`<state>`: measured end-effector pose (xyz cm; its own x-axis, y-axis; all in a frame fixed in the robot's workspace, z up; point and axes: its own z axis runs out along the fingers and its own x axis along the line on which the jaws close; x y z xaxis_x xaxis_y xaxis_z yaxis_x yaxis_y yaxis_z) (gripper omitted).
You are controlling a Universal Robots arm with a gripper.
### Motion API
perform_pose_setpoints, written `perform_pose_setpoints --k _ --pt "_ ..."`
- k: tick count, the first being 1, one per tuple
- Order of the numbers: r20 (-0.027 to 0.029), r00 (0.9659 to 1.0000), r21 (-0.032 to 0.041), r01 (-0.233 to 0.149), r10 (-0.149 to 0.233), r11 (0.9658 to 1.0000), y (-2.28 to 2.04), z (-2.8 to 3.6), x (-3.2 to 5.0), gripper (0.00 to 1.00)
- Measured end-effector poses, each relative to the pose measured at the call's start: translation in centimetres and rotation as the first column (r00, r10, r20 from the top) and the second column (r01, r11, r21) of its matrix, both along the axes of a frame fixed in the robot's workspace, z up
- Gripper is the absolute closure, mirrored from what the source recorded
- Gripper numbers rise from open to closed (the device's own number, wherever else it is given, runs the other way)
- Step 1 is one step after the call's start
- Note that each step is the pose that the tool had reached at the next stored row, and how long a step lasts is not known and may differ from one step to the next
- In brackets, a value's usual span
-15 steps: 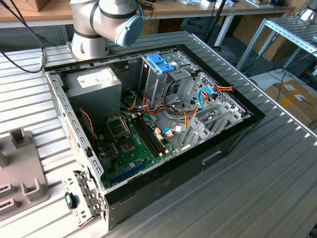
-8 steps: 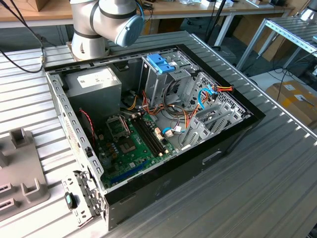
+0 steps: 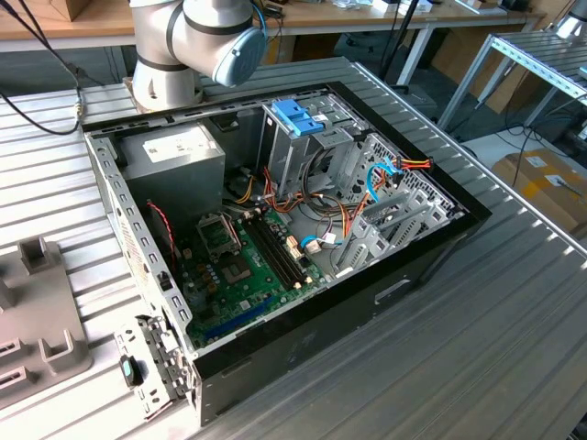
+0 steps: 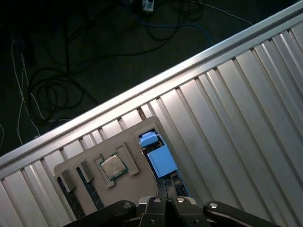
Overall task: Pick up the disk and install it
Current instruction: 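Pick up the disk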
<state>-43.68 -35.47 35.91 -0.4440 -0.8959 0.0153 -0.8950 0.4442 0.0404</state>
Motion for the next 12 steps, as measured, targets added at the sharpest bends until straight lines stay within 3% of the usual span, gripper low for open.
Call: perform_pose_setpoints --k 6,12 --pt "-0.0001 0.9957 -0.0001 -0.093 0.093 0.9957 0.00 0.00 0.00 0.89" --pt "-0.0002 0.9858 -0.0007 -0.168 0.168 0.9858 0.00 0.00 0.00 0.89"
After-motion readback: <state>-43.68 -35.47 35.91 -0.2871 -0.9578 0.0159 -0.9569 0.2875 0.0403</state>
